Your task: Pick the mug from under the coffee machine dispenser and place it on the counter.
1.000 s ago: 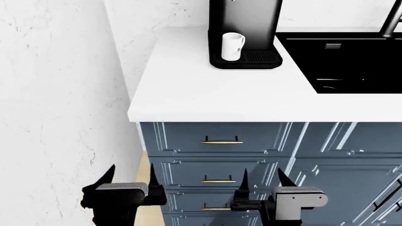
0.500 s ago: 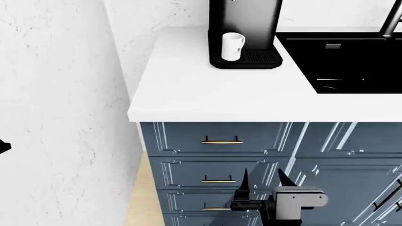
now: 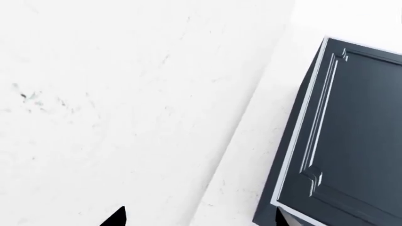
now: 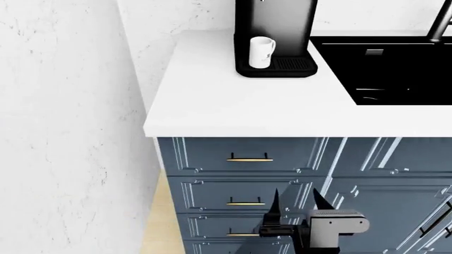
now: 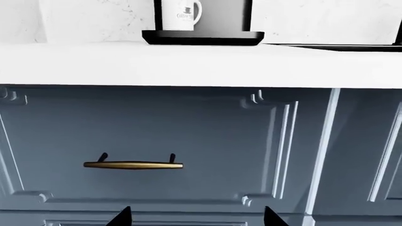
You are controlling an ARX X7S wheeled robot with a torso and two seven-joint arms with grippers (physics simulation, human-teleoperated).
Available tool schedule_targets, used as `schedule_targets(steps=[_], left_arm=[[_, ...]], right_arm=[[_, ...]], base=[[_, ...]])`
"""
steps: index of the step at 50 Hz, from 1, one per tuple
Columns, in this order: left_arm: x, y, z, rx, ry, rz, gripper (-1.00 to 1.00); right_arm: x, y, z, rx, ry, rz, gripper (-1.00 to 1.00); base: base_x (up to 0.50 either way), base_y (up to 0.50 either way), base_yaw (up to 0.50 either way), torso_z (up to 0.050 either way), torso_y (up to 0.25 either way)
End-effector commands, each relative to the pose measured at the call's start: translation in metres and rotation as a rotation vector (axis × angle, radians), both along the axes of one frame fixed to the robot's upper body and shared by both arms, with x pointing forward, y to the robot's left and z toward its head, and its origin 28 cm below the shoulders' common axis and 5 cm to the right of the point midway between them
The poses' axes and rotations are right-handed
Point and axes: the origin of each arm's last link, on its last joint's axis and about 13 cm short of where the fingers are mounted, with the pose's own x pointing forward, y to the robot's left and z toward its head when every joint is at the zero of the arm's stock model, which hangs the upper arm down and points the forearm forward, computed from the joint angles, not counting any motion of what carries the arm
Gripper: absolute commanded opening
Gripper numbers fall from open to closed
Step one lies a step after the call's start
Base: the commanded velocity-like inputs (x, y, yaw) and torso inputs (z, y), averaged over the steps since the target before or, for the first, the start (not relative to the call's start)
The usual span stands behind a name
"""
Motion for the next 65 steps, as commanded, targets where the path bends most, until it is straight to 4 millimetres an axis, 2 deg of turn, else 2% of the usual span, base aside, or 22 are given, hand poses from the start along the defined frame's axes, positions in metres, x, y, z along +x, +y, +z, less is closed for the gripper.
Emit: schedule_targets(steps=[1, 10, 13, 16, 18, 22, 25, 33, 36, 40, 50, 59, 65], left_arm=[[-0.004, -0.001, 0.004, -0.020, -0.010, -0.022, 1.00], [-0.004, -0.002, 0.004, -0.015, -0.006, -0.022, 1.00], [-0.003, -0.003, 0.004, -0.010, -0.002, -0.027, 1.00], [-0.002, -0.003, 0.003, -0.009, 0.002, -0.026, 1.00], [-0.003, -0.003, 0.004, -0.010, 0.001, -0.026, 1.00], [-0.003, -0.002, 0.003, -0.013, 0.000, -0.024, 1.00], [-0.003, -0.002, 0.003, -0.014, 0.000, -0.022, 1.00], [-0.003, -0.002, 0.002, -0.017, 0.003, -0.019, 1.00], [-0.003, -0.001, 0.002, -0.019, 0.002, -0.017, 1.00], [-0.003, -0.001, 0.003, -0.018, 0.001, -0.016, 1.00], [-0.003, -0.002, 0.004, -0.016, 0.003, -0.017, 1.00], [-0.003, -0.001, 0.003, -0.019, 0.001, -0.014, 1.00], [-0.003, -0.001, 0.002, -0.018, 0.001, -0.013, 1.00]], right_arm=[[-0.010, 0.002, 0.028, 0.025, -0.056, -0.014, 1.00], [-0.054, 0.000, 0.125, 0.030, -0.238, 0.003, 1.00], [-0.061, -0.002, 0.154, -0.006, -0.295, 0.002, 1.00], [-0.062, -0.001, 0.183, -0.038, -0.325, 0.131, 1.00], [-0.066, -0.006, 0.197, -0.085, -0.298, 0.038, 1.00], [-0.063, -0.004, 0.240, -0.129, -0.366, -0.035, 1.00], [-0.059, -0.002, 0.264, -0.172, -0.338, -0.058, 1.00], [-0.042, -0.004, 0.347, -0.280, -0.324, -0.133, 1.00], [-0.035, -0.006, 0.367, -0.314, -0.313, -0.154, 1.00], [-0.024, -0.005, 0.374, -0.391, -0.270, -0.173, 1.00], [0.005, -0.003, 0.364, -0.508, -0.187, -0.199, 1.00], [0.024, 0.001, 0.327, -0.393, -0.125, -0.049, 1.00], [0.032, 0.007, 0.304, -0.353, -0.090, 0.028, 1.00]], base=[[0.00, 0.00, 0.00, 0.000, 0.000], [0.00, 0.00, 0.00, 0.000, 0.000], [0.00, 0.00, 0.00, 0.000, 0.000], [0.00, 0.00, 0.00, 0.000, 0.000], [0.00, 0.00, 0.00, 0.000, 0.000], [0.00, 0.00, 0.00, 0.000, 0.000], [0.00, 0.00, 0.00, 0.000, 0.000], [0.00, 0.00, 0.00, 0.000, 0.000], [0.00, 0.00, 0.00, 0.000, 0.000], [0.00, 0.00, 0.00, 0.000, 0.000], [0.00, 0.00, 0.00, 0.000, 0.000], [0.03, 0.00, 0.00, 0.000, 0.000], [0.45, 0.00, 0.00, 0.000, 0.000]])
